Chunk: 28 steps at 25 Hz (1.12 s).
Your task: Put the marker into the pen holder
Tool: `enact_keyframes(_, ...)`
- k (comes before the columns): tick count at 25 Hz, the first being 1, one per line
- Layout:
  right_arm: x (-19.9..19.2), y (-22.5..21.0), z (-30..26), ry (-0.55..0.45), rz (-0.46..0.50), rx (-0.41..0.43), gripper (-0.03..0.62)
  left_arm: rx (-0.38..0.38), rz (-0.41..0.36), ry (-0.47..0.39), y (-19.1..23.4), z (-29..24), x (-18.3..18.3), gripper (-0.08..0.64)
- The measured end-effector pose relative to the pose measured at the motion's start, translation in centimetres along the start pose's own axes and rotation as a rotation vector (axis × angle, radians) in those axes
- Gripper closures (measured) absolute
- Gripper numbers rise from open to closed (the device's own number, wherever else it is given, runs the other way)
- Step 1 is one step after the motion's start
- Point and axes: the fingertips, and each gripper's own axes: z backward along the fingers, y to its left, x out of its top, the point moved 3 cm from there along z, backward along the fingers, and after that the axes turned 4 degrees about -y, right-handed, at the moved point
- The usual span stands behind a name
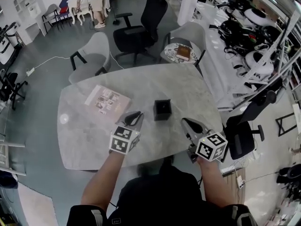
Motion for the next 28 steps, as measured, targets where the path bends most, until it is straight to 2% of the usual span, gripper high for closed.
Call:
enact_keyframes(8,1.5,2.1,1.5,-0.032,0.042,0.017,0.589,0.022,0.042,-0.085,-1.0,4.0,2.1,0.520)
enact_keyframes(12,3.2,1.2,1.9,-0.083,0.045,0.029,0.589,0.079,0.071,-0.107,-1.3,4.7,2.9,0.522)
enact_keyframes(19,5.3,-1.4,4.1,-0.122,0.074,0.044,0.589,0.121,0.094,-0.134,-2.7,4.4,5.2,0.525)
enact_keyframes(24,7.5,-3.2,4.3,-0.199,0.062,0.021,0.589,0.119,0.080,-0.145,-3.2,3.2,7.4,0.525)
enact_keyframes(28,7.7,-2.7,4.5,-0.200,0.085,0.074,0.589,0.109,0.039,-0.151,-4.1,2.2,8.7,0.525)
